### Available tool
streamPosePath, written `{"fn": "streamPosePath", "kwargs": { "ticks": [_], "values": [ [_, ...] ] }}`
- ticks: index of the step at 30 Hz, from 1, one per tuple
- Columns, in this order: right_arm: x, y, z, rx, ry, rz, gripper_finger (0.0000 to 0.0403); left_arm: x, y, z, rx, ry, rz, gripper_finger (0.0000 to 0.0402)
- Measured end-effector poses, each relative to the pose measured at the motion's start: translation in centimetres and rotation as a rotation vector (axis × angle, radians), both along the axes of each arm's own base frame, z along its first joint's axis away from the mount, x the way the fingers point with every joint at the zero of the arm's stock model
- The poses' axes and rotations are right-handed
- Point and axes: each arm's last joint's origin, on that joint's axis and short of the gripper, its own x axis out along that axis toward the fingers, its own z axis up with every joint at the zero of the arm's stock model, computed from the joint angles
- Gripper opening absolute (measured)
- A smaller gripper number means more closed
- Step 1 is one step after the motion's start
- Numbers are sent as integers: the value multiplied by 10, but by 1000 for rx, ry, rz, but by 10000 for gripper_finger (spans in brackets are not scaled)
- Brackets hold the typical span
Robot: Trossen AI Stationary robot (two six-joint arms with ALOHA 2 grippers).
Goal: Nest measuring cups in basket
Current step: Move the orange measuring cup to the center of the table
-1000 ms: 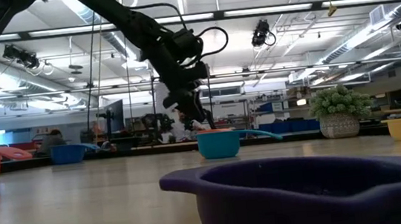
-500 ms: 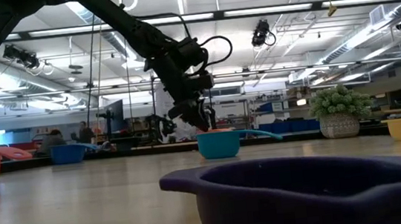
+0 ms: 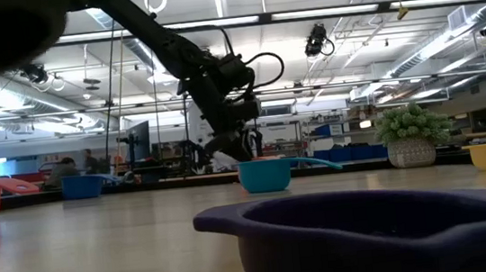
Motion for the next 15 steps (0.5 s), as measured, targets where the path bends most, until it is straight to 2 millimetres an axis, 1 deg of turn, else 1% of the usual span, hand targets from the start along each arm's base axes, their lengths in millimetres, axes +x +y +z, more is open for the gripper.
{"fn": "streamPosePath", "kwargs": {
  "ticks": [3,5,8,12,15],
  "values": [
    [0,0,0,0,0,0,137,0,1,-7,-7,16,8,35],
    [0,0,0,1,0,0,137,1,-1,-7,7,22,14,14],
    [0,0,0,4,-2,0,137,4,-4,-3,37,16,21,11],
    [0,0,0,6,-4,0,137,8,-11,13,81,4,27,9],
    [0,0,0,7,-4,0,137,11,-16,34,51,26,50,8]
  ]
}}
